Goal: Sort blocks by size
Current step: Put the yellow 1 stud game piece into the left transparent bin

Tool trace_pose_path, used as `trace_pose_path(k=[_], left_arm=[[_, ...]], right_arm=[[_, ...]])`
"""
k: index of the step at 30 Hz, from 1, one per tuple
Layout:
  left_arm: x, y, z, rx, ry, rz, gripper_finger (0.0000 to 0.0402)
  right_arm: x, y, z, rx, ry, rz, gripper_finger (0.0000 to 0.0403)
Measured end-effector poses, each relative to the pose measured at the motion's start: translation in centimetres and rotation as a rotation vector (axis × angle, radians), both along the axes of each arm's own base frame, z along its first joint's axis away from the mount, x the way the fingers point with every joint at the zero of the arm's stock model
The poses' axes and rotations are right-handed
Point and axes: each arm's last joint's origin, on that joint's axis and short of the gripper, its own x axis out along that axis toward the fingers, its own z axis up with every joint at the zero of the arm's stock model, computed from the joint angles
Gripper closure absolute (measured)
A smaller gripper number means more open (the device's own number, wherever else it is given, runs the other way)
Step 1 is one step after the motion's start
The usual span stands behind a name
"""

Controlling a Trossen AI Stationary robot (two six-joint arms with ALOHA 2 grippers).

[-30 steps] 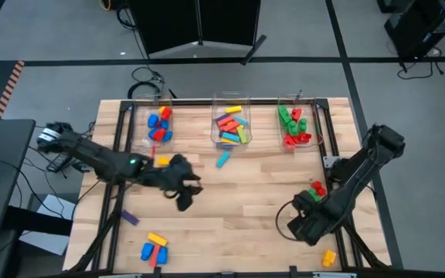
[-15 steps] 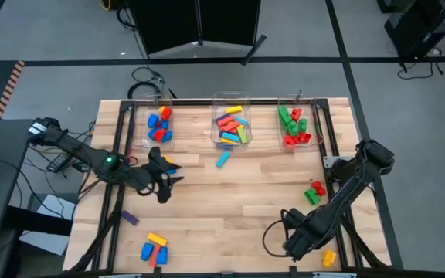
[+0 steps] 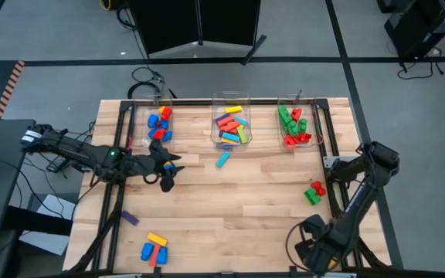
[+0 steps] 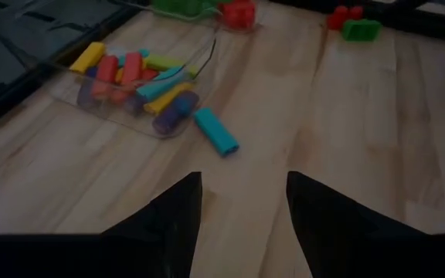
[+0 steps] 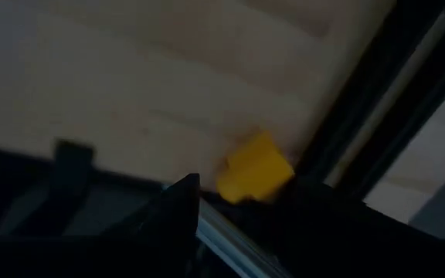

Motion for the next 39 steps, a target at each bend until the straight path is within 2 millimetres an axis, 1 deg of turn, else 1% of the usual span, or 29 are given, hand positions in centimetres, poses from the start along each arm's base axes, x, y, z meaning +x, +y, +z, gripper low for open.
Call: trace_pose_path(k=[4,7,10,14,19,21,26,29,34,39], left_arm=[[0.2,0.2,0.2,0.006,-0.016,0.001,0.0204],[0.2,0.4,0.2,0.005,-0.024,0.013,0.0204],[0.3,0.5,0.2,0.004,-0.024,0.017,0.0204],[0.4,0.5,0.4,-0.001,-0.043,0.016,0.0204],[0.4,0.5,0.4,-0.014,-0.047,0.019,0.0204],[0.4,0.5,0.4,-0.023,-0.05,0.024,0.0204],[0.4,0.5,0.4,-0.026,-0.05,0.026,0.0204],[0.4,0.5,0.4,-0.027,-0.051,0.027,0.0204],[0.4,0.5,0.4,-0.045,-0.057,0.037,0.0204],[0.4,0.5,0.4,-0.048,-0.058,0.039,0.0204]], right_arm=[[-0.7,0.8,0.0,0.068,0.014,0.096,0.0169],[-1.0,0.9,0.1,0.115,0.037,0.187,0.0149],[-1.1,0.9,0.0,0.152,0.019,0.305,0.0124],[-1.6,0.7,-1.2,0.182,0.014,0.421,0.01],[-2.0,0.9,-3.3,0.347,0.039,0.523,0.0091],[-2.0,1.0,-3.8,0.377,0.032,0.538,0.0089],[-2.2,0.6,-4.9,0.377,0.031,0.539,0.0084],[-2.1,0.7,-5.5,0.408,-0.001,0.545,0.0077],[-2.1,0.6,-6.8,0.446,-0.041,0.548,0.0058],[-2.6,0.0,-8.0,0.439,-0.027,0.543,0.0035]])
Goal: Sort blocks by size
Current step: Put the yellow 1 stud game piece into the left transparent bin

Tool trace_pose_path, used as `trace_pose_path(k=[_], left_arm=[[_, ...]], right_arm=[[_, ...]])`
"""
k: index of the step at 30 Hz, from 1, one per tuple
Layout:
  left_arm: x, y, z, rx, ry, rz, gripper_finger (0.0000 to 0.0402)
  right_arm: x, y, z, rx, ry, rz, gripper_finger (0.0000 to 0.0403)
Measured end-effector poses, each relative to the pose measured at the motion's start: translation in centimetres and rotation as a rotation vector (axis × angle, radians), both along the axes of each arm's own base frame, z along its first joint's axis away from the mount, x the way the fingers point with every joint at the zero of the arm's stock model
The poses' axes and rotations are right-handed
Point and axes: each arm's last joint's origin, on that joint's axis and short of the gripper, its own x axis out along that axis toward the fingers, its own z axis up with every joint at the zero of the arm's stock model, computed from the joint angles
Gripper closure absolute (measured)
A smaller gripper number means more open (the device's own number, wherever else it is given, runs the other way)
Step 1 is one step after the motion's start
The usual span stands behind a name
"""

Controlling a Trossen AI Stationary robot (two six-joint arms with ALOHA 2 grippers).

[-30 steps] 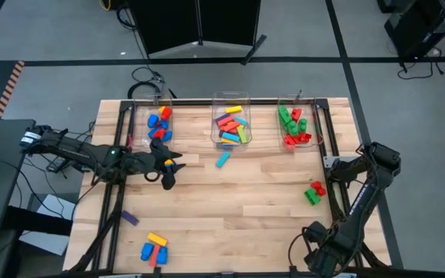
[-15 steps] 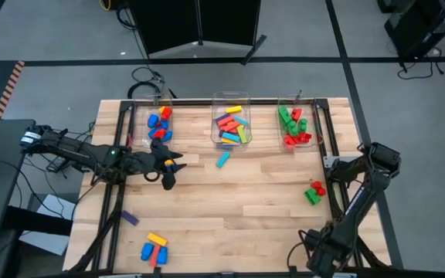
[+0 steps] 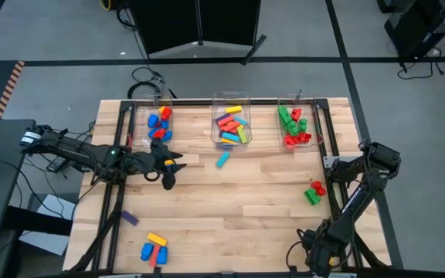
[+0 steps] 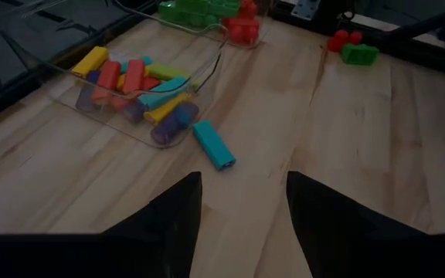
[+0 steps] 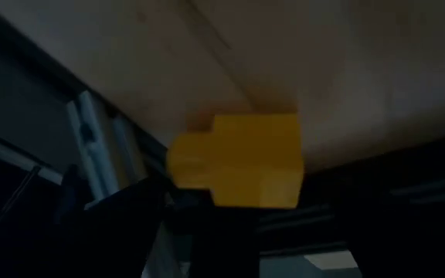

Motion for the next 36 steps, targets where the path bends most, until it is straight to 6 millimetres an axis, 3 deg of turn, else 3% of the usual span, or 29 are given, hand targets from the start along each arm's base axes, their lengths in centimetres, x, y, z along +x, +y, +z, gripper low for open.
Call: trace_pose_path(k=[12,18,26,36], left_arm=[[0.0,0.0,0.0,-0.006,-0.002,0.003,0.0203],[0.0,0.0,0.0,-0.005,0.0,0.003,0.0203],[0.0,0.0,0.0,-0.002,0.002,0.002,0.0203],[0.0,0.0,0.0,0.0,0.002,0.003,0.0203]], right_arm=[[-0.5,-0.8,-2.0,0.029,-0.015,-0.013,0.0015],[-0.7,-1.1,-2.5,0.037,-0.001,-0.01,0.005],[-0.7,-1.1,-2.4,0.047,0.002,-0.004,0.0141],[-0.5,-1.2,-2.5,0.052,0.009,-0.011,0.0126]])
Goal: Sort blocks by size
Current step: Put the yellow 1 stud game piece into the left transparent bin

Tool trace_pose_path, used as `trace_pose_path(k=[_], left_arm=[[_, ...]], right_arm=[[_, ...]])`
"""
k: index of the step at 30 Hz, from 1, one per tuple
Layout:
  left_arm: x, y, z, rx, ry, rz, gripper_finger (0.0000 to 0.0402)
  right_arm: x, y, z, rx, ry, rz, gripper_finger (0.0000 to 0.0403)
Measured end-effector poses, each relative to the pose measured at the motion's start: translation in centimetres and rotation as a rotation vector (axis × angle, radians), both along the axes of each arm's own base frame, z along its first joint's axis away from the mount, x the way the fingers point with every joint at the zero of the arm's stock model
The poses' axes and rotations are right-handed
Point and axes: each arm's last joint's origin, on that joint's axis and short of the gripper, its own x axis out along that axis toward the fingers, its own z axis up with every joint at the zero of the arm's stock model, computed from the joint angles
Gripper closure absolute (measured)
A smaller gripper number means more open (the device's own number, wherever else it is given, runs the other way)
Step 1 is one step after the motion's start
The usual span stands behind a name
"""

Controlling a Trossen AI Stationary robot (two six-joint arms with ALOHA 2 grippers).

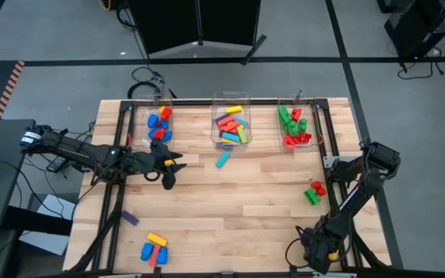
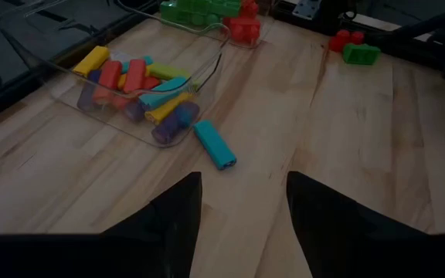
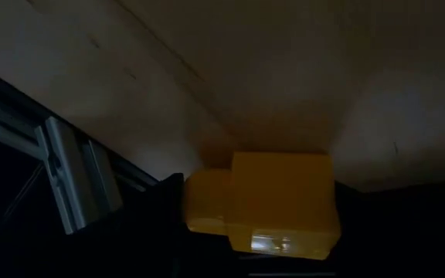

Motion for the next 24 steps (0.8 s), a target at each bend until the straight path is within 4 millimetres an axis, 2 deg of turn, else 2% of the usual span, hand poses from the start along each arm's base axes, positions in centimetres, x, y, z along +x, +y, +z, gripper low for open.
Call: trace_pose_path(k=[8,13,24], left_arm=[[0.0,0.0,0.0,0.0,-0.004,0.001,0.0203],[0.2,0.0,0.3,-0.006,-0.036,0.0,0.0203],[0.6,-0.2,1.3,-0.033,-0.148,-0.003,0.0204]], right_arm=[[1.0,-0.9,0.0,-0.001,-0.046,0.031,0.0139],[1.6,-2.0,0.5,-0.044,-0.123,0.065,0.0129],[2.7,-6.3,4.7,-0.278,-0.488,0.074,0.0133]])
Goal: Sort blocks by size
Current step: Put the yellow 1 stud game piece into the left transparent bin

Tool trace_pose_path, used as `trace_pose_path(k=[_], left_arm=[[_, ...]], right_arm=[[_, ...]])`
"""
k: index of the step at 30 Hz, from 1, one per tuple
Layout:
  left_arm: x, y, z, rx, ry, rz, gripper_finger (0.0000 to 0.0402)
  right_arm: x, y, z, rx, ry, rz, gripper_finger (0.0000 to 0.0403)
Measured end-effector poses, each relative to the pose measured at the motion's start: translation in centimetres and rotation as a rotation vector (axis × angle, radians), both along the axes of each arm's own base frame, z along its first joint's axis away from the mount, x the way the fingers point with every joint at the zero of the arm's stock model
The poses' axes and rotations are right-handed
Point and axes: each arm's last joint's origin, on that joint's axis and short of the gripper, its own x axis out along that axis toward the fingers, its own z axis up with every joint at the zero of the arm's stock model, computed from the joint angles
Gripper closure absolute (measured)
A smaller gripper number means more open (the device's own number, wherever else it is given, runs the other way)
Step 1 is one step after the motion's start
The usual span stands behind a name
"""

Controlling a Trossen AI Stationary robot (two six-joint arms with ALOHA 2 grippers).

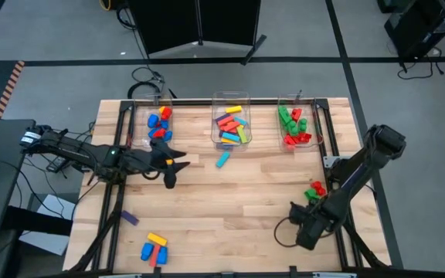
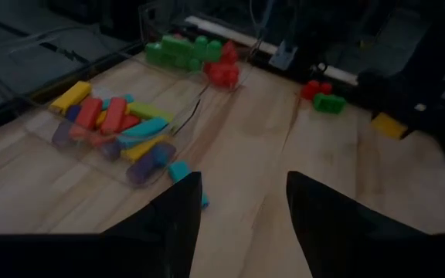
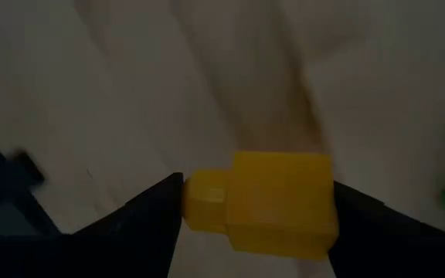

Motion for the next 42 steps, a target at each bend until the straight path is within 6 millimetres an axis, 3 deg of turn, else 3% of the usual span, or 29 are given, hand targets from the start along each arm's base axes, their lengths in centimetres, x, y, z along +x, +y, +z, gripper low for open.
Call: trace_pose_path(k=[11,19,22,25,35,42], left_arm=[[0.2,0.0,0.5,0.012,-0.052,-0.002,0.0204],[0.2,0.2,0.8,-0.069,-0.108,0.077,0.0204],[0.1,1.0,0.7,-0.18,-0.136,0.16,0.0204],[0.0,2.0,0.9,-0.171,-0.137,0.158,0.0204],[-1.3,8.0,1.6,-0.223,-0.158,0.116,0.0204],[-2.0,9.9,2.0,-0.233,-0.186,0.027,0.0204]], right_arm=[[2.8,-5.5,3.6,-0.26,-0.384,-0.016,0.0133],[7.6,-9.7,6.2,-0.33,-0.721,-0.049,0.0129],[9.4,-11.4,7.2,-0.332,-0.854,-0.067,0.013],[10.9,-13.2,8.2,-0.306,-0.968,-0.11,0.0129],[17.0,-17.4,12.0,-0.522,-1.035,-0.037,0.0129],[21.6,-19.9,11.6,-0.613,-0.975,0.024,0.0129]])
